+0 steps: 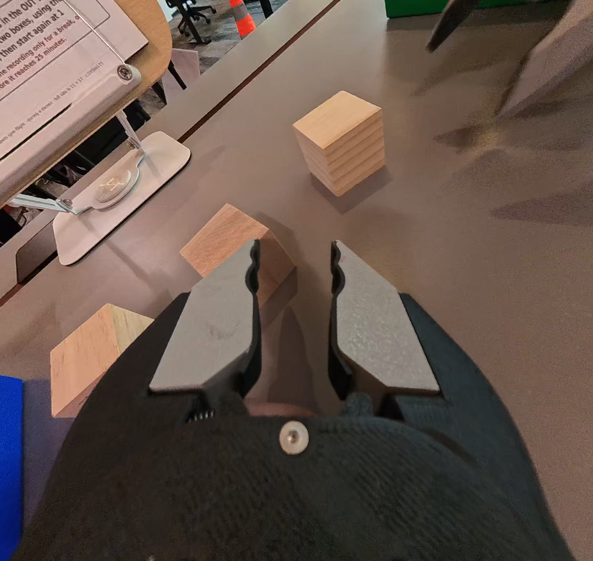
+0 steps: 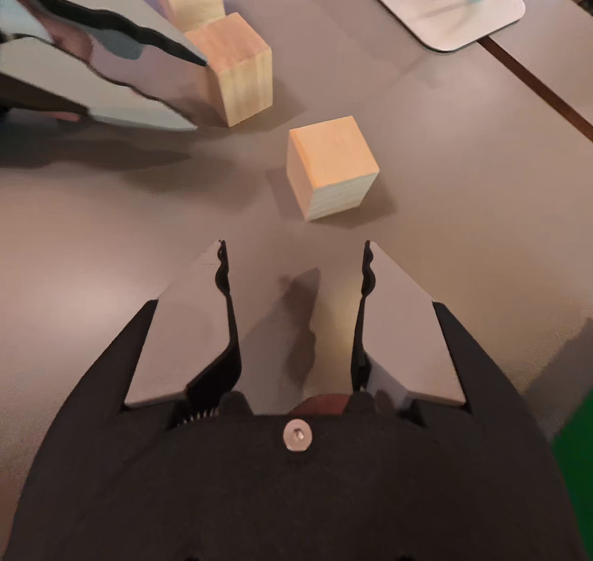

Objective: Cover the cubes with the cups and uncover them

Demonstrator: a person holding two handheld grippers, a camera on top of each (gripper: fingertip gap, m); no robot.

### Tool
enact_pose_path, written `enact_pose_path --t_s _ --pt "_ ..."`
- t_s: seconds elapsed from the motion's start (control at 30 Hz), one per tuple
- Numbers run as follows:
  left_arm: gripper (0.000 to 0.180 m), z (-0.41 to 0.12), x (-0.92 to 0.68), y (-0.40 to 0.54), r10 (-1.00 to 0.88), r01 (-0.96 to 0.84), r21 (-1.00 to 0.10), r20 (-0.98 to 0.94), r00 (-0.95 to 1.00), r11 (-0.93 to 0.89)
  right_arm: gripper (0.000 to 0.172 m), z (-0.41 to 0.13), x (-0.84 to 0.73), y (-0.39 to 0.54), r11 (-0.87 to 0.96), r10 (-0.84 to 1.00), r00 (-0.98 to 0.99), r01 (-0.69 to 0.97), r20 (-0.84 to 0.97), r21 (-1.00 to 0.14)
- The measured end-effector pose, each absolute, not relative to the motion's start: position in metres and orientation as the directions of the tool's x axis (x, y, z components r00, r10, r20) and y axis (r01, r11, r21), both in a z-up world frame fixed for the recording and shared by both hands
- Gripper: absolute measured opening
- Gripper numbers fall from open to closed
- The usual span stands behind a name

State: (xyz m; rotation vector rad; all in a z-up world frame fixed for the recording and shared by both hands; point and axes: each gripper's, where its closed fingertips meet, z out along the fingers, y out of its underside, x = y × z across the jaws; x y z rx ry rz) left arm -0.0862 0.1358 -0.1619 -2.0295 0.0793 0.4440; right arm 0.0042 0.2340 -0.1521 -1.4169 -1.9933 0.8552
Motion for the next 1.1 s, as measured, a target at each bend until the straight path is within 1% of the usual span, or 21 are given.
enact_pose_path --t_s 0.07,0.17,0.23,0.27,0.3,0.33,0.37,0.43,0.53,0.6,0.8,0.87,0.93,1.0,1.07,1.1 --pt "0.043 -0.163 -0.084 0.136 0.118 -0.252 -0.835 -0.350 0.929 -0.489 0.082 -0.165 -0.022 0.239 0.243 0.958 -0.269 0.573 0.100 -0.783" --pt "0.044 -0.164 -0.081 0.137 0.087 -0.244 -0.839 -0.324 0.942 -0.487 0.080 -0.166 -0.053 0.258 0.270 0.960 -0.207 0.510 0.188 -0.817" --pt "0.044 -0.165 -0.077 0.137 0.052 -0.229 -0.846 -0.289 0.956 -0.481 0.080 -0.168 -0.062 0.246 0.287 0.943 -0.294 0.489 0.154 -0.824" --pt "0.044 -0.167 -0.074 0.138 0.027 -0.225 -0.846 -0.271 0.962 -0.483 0.077 -0.170 -0.065 0.238 0.301 0.928 -0.348 0.477 0.137 -0.826" --pt "0.044 -0.169 -0.071 0.138 0.000 -0.222 -0.841 -0.256 0.967 -0.493 0.079 -0.173 -0.070 0.235 0.317 0.916 -0.376 0.467 0.140 -0.825" --pt "0.046 -0.174 -0.067 0.139 -0.036 -0.223 -0.830 -0.239 0.970 -0.511 0.076 -0.177 -0.075 0.235 0.335 0.908 -0.389 0.456 0.154 -0.825" --pt "0.049 -0.180 -0.061 0.139 -0.086 -0.232 -0.815 -0.221 0.972 -0.532 0.063 -0.179 -0.079 0.238 0.345 0.906 -0.390 0.450 0.167 -0.824" --pt "0.052 -0.190 -0.052 0.139 -0.161 -0.257 -0.780 -0.201 0.966 -0.570 0.059 -0.178 -0.081 0.236 0.327 0.899 -0.419 0.450 0.127 -0.831" --pt "0.054 -0.196 -0.047 0.139 -0.202 -0.281 -0.756 -0.199 0.959 -0.591 0.057 -0.176 -0.072 0.228 0.314 0.869 -0.490 0.437 0.069 -0.843" --pt "0.054 -0.195 -0.047 0.139 -0.198 -0.274 -0.760 -0.193 0.961 -0.589 0.057 -0.174 -0.062 0.220 0.306 0.842 -0.538 0.421 0.036 -0.854" --pt "0.054 -0.190 -0.045 0.147 -0.204 -0.212 -0.792 -0.113 0.972 -0.572 0.055 -0.143 -0.049 0.197 0.123 0.789 -0.599 0.366 -0.133 -0.923" --pt "0.045 -0.181 -0.037 0.155 -0.224 -0.195 -0.827 -0.087 0.971 -0.527 0.055 -0.135 -0.046 0.185 0.090 0.765 -0.624 0.350 -0.160 -0.933" --pt "0.051 -0.178 -0.025 0.161 -0.258 -0.147 -0.843 -0.010 0.966 -0.518 0.055 -0.138 -0.046 0.178 0.118 0.768 -0.625 0.355 -0.141 -0.927" --pt "0.060 -0.187 -0.017 0.163 -0.287 -0.133 -0.809 0.046 0.957 -0.573 0.055 -0.144 -0.048 0.175 0.161 0.773 -0.625 0.360 -0.109 -0.919" --pt "0.064 -0.196 -0.014 0.163 -0.301 -0.153 -0.775 0.050 0.952 -0.614 0.055 -0.141 -0.046 0.168 0.128 0.754 -0.640 0.367 -0.150 -0.921" --pt "0.066 -0.195 -0.014 0.163 -0.304 -0.160 -0.777 0.042 0.952 -0.609 0.055 -0.135 -0.045 0.165 0.099 0.740 -0.649 0.363 -0.175 -0.927"
